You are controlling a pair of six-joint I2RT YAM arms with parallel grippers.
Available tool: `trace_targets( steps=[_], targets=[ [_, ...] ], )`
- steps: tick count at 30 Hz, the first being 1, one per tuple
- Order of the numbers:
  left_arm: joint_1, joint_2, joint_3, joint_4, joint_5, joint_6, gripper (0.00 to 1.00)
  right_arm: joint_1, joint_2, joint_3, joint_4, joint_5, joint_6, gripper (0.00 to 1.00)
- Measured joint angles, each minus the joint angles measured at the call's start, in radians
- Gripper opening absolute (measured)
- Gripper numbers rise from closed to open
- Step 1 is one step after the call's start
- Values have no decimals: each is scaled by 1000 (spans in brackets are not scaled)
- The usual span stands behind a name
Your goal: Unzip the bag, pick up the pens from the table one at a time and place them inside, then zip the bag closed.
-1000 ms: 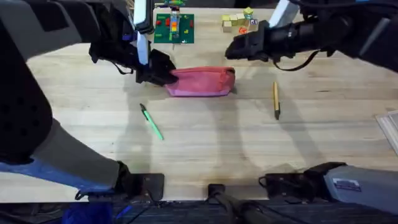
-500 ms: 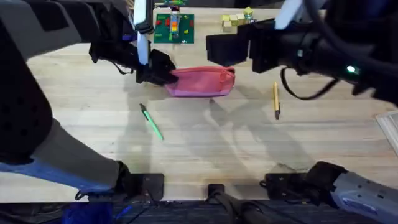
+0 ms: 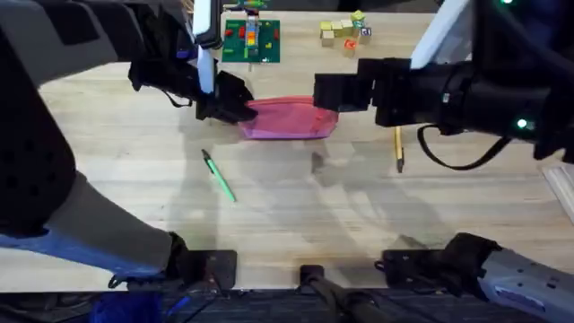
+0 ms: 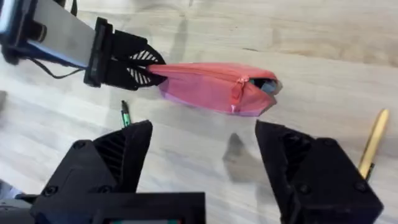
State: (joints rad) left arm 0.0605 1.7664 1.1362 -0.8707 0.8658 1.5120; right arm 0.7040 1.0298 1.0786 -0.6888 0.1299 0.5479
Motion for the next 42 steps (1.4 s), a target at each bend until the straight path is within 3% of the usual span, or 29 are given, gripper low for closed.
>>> trace_targets(
  steps=[9, 26, 42],
  targets=[
    [0, 0, 0, 0, 0, 0, 43, 0, 20, 0, -7, -6, 32, 997],
    [0, 0, 0, 0, 0, 0, 43, 0, 219, 0, 4, -19, 45, 996],
    [0, 0, 0, 0, 0, 0, 43, 0, 392, 0, 113, -18, 96, 988]
  ],
)
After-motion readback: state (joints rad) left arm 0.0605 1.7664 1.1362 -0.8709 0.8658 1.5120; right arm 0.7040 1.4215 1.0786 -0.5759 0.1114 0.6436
